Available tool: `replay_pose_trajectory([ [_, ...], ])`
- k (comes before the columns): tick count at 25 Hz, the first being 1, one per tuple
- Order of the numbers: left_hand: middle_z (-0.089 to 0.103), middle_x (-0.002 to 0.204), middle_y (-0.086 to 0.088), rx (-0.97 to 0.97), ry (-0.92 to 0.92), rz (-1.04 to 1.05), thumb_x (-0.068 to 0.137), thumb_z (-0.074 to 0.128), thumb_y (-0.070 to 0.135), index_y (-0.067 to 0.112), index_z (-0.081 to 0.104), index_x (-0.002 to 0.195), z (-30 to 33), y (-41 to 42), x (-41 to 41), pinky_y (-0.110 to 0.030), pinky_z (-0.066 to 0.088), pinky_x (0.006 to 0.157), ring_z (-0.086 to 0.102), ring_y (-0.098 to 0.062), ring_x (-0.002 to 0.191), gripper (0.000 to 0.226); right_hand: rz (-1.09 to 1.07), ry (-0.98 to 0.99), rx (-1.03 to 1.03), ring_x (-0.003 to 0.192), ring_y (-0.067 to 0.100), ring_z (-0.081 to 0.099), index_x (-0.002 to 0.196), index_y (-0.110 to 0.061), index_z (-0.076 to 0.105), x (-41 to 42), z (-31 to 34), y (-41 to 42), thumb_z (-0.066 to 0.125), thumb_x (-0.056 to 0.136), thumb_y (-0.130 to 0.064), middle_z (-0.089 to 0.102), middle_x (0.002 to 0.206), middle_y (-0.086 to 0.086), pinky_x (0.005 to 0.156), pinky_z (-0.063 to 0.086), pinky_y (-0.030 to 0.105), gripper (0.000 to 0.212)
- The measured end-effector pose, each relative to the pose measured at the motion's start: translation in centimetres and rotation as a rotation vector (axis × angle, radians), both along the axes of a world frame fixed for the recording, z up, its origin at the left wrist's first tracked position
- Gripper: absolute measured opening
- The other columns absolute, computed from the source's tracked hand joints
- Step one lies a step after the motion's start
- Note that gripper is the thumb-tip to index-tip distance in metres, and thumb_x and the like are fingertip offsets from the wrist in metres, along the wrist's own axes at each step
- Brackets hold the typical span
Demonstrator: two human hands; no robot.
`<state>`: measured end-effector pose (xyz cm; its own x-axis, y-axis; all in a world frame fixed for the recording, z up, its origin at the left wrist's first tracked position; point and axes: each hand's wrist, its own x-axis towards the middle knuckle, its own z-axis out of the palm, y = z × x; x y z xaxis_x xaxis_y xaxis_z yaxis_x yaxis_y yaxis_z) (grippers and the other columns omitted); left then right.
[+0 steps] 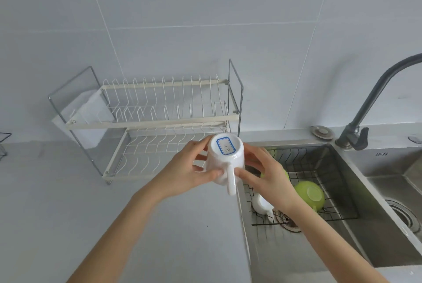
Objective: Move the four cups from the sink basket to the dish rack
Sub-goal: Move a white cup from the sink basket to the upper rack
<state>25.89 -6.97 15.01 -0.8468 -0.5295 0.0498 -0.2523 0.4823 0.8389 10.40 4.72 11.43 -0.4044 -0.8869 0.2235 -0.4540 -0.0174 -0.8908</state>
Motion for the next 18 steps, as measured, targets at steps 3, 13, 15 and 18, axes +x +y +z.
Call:
replay_pose_trajectory([
  [3, 0.047, 0.11, 0.014, -0.103, 0.048, -0.017, 0.074, 0.071, 0.029, 0.065, 0.033, 0.1, 1.8, -1.6, 0.4, -0.022, 0.053, 0.084, 0.053, -0.001, 0.103, 0.058, -0.004, -0.006, -0.031, 0.106, 0.01, 0.06, 0.1, -0.048, 0.048, 0.9, 2.0, -1.1, 0.071, 0.077, -0.013, 0.061, 0.113, 0.0, 0.1, 0.045, 0.021, 0.048],
  [13, 0.056, 0.122, 0.0, -0.315, 0.146, 0.041, 0.07, 0.074, 0.025, 0.03, 0.049, 0.125, 10.8, -9.3, -1.7, -0.02, 0.053, 0.081, 0.057, -0.01, 0.098, 0.06, 0.047, 0.285, 0.062, 0.094, 0.012, 0.059, 0.118, -0.021, 0.047, -1.4, 14.2, -7.8, 0.068, 0.079, -0.019, 0.055, 0.1, -0.011, 0.085, 0.051, 0.022, 0.044],
  [15, 0.056, 0.122, 0.001, -0.352, 0.124, 0.058, 0.07, 0.074, 0.026, 0.029, 0.049, 0.125, 11.8, -10.9, -2.7, -0.027, 0.049, 0.088, 0.056, -0.014, 0.103, 0.06, 0.062, 0.378, 0.131, 0.093, 0.014, 0.058, 0.128, -0.021, 0.04, -2.1, 16.0, -9.8, 0.069, 0.079, -0.02, 0.052, 0.103, -0.006, 0.082, 0.049, 0.024, 0.057],
  [18, 0.057, 0.118, 0.005, -0.366, 0.067, 0.061, 0.072, 0.073, 0.028, 0.029, 0.05, 0.125, 12.5, -13.4, -4.0, -0.02, 0.043, 0.083, 0.057, -0.014, 0.101, 0.058, 0.1, 0.517, 0.231, 0.092, 0.015, 0.056, 0.132, -0.019, 0.033, -3.3, 17.4, -12.8, 0.068, 0.08, -0.023, 0.049, 0.106, -0.005, 0.081, 0.042, 0.024, 0.063],
])
